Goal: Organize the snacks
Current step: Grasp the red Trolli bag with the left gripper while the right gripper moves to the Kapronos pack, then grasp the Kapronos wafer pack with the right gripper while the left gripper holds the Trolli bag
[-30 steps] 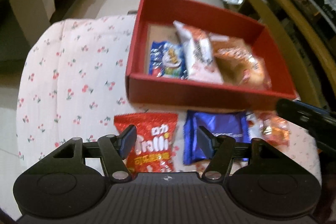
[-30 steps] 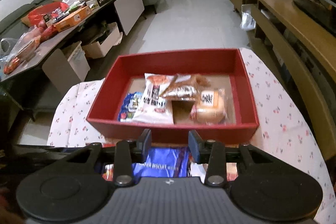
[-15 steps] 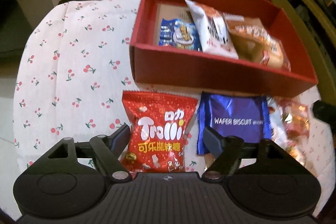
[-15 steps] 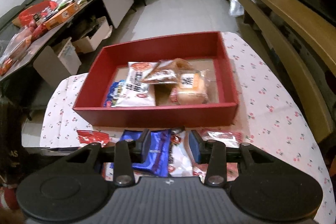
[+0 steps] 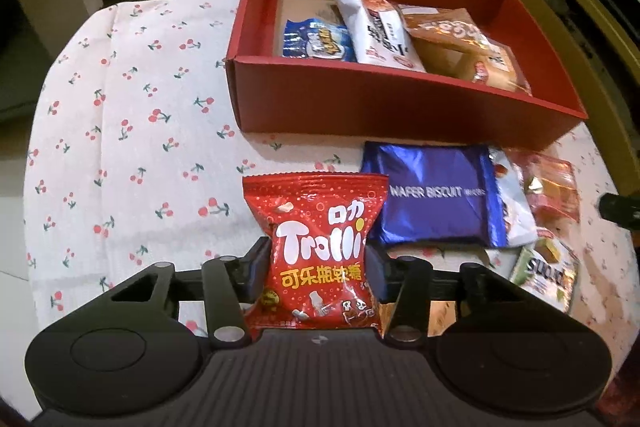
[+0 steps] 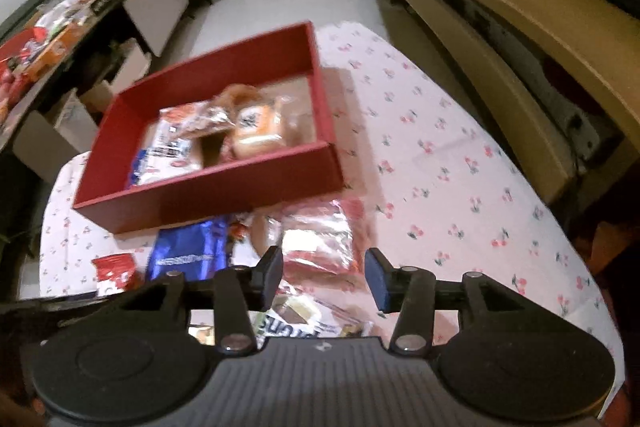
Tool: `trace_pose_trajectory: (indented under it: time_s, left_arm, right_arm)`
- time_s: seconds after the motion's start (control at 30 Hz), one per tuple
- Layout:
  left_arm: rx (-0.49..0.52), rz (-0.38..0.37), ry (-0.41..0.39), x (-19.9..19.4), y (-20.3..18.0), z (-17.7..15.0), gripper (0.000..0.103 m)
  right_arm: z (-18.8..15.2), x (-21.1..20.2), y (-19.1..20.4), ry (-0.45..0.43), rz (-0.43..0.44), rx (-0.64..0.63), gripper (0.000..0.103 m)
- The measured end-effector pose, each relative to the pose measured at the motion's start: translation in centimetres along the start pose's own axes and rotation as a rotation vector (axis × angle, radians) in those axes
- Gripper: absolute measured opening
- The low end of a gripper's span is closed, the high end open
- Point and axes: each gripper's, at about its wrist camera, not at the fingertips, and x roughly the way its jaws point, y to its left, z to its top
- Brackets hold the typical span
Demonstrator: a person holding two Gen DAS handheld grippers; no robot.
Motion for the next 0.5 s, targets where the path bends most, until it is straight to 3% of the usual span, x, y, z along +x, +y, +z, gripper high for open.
trace_pose_trajectory:
  time_s: [0.5]
  left_arm:
    - [0.007, -0.071, 0.038, -0.4, 0.0, -1.0, 0.056]
  right_arm:
    - [-2.1, 4.6, 2.0, 0.17, 0.056, -0.16, 0.062]
